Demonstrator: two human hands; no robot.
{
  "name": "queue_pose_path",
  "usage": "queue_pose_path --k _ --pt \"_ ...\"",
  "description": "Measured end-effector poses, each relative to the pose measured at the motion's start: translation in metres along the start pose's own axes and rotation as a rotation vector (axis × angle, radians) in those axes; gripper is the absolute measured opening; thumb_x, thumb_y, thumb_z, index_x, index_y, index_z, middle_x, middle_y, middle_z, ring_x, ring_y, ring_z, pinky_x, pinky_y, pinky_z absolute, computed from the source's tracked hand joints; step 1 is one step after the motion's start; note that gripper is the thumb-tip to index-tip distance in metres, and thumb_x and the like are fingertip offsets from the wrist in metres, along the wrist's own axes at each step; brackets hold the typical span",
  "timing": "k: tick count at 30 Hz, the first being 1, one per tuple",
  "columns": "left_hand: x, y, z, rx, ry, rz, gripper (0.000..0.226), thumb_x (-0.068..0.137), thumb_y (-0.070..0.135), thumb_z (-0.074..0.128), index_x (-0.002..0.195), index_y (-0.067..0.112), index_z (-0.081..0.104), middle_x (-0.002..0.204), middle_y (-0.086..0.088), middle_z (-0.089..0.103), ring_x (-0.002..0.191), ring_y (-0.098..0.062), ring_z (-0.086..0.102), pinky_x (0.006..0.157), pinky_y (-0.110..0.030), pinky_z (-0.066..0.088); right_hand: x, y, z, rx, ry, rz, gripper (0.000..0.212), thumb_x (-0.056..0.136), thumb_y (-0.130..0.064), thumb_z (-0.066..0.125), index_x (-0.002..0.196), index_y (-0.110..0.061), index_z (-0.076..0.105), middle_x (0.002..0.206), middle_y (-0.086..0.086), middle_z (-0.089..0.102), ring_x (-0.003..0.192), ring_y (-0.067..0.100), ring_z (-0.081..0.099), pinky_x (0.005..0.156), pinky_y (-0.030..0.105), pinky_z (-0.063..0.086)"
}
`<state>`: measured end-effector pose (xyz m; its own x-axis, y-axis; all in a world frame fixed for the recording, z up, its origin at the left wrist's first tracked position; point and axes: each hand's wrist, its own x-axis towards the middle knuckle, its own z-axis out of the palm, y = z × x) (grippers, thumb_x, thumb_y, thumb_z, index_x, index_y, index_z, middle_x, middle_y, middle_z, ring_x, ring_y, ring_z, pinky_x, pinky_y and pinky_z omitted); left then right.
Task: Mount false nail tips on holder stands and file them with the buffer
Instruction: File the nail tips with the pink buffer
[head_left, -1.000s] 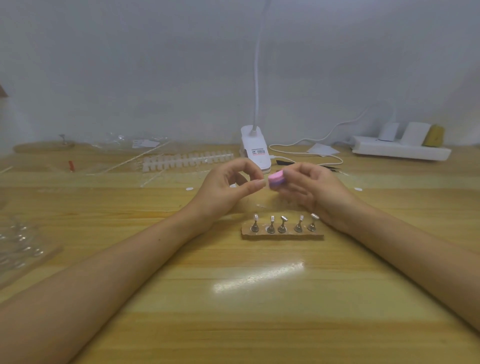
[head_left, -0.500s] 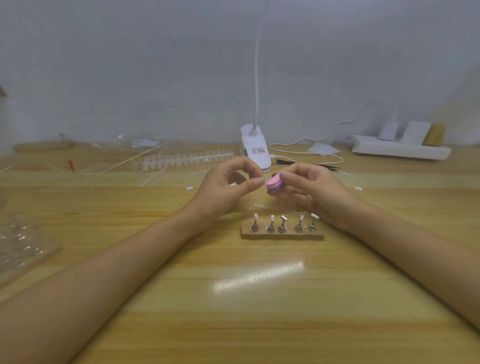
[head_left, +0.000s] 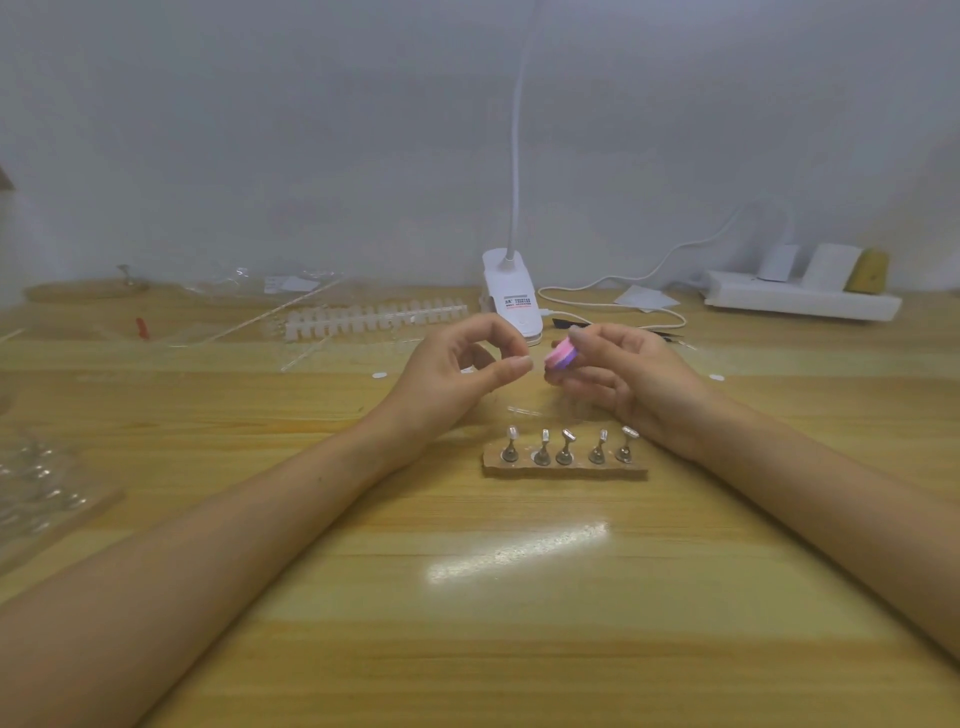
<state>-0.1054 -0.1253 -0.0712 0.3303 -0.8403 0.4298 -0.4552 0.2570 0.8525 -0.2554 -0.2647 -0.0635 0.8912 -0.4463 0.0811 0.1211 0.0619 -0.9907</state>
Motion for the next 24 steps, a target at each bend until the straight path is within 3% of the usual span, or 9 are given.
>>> queue_pose_path --k 4,7,10,14,18,21,24 --pt "-0.0006 0.0003 0.0003 0.015 -0.010 0.014 0.014 0.091 0.014 0.069 0.080 0.020 0.063 0.078 0.014 0.061 0.062 -0.003 0.051 0.055 -0.010 0.038 -0.0019 0.0022 0.0068 -0.170 -0.073 0.008 0.025 0.083 -0.027 0.071 0.090 -0.003 0.064 0.087 0.016 0.076 0.078 0.022 0.074 0.070 0.028 0.061" --pt "-0.0009 0.0010 0.0009 0.025 -0.020 0.019 0.012 0.090 0.014 0.069 0.081 0.019 0.063 0.085 0.008 0.063 0.067 -0.005 0.054 0.062 -0.012 0.040 -0.0006 0.0020 0.0036 -0.039 0.047 -0.039 0.026 0.083 -0.027 0.068 0.090 -0.003 0.063 0.084 0.011 0.076 0.077 0.019 0.074 0.071 0.029 0.061" --pt "-0.0013 0.0021 0.0006 0.013 -0.018 0.023 0.013 0.090 0.014 0.069 0.080 0.020 0.063 0.085 0.006 0.063 0.069 -0.007 0.054 0.062 -0.011 0.039 -0.0015 0.0010 0.0064 -0.155 -0.089 0.017 0.026 0.081 -0.027 0.071 0.091 -0.004 0.063 0.085 0.013 0.076 0.078 0.021 0.075 0.068 0.025 0.059" --pt "-0.0007 0.0017 0.0002 0.014 -0.013 0.005 0.012 0.090 0.014 0.069 0.081 0.019 0.063 0.088 0.004 0.063 0.070 -0.009 0.054 0.064 -0.014 0.040 0.0006 0.0013 0.0019 -0.028 0.004 -0.014 0.029 0.084 -0.028 0.066 0.095 -0.002 0.063 0.087 0.011 0.076 0.083 0.021 0.074 0.073 0.024 0.060" --pt "-0.0009 0.0030 0.0007 0.033 -0.029 0.022 0.013 0.091 0.012 0.068 0.081 0.019 0.062 0.087 0.004 0.062 0.071 -0.009 0.054 0.065 -0.015 0.041 0.0003 0.0022 0.0042 -0.144 -0.101 0.027 0.028 0.081 -0.030 0.070 0.092 -0.004 0.064 0.086 0.014 0.076 0.080 0.023 0.074 0.071 0.025 0.060" --pt "-0.0015 0.0067 0.0027 0.031 -0.068 0.056 0.017 0.090 0.007 0.068 0.080 0.019 0.062 0.085 0.007 0.062 0.073 -0.004 0.056 0.068 -0.014 0.042 0.0028 0.0026 0.0017 -0.034 0.000 -0.007 0.029 0.082 -0.028 0.067 0.094 -0.002 0.065 0.085 0.011 0.075 0.080 0.021 0.074 0.070 0.023 0.059" --pt "-0.0028 0.0089 0.0033 0.031 -0.085 0.075 0.015 0.090 0.006 0.067 0.082 0.017 0.063 0.086 0.009 0.063 0.076 -0.002 0.057 0.070 -0.014 0.042 0.0033 0.0001 -0.0017 -0.034 -0.054 0.033 0.022 0.083 -0.025 0.067 0.091 -0.004 0.065 0.085 0.010 0.074 0.075 0.018 0.074 0.066 0.022 0.059"
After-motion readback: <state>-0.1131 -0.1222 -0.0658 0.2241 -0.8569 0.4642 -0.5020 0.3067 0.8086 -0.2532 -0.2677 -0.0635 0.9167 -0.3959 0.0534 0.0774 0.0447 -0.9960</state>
